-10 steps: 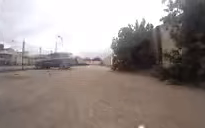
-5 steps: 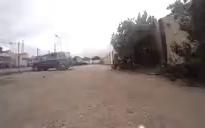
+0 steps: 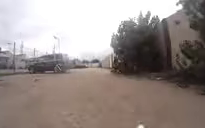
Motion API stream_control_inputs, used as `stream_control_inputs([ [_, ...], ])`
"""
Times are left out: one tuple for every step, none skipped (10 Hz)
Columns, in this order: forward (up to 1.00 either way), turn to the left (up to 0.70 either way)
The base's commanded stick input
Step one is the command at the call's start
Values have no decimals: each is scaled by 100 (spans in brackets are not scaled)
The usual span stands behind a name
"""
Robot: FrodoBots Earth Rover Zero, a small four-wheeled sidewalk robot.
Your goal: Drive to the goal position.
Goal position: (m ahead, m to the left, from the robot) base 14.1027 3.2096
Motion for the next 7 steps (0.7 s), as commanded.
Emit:
stream_control_inputs([
  [100, 0],
  [100, 0],
  [100, 0],
  [100, 0],
  [100, 0],
  [100, 0],
  [100, 0],
])
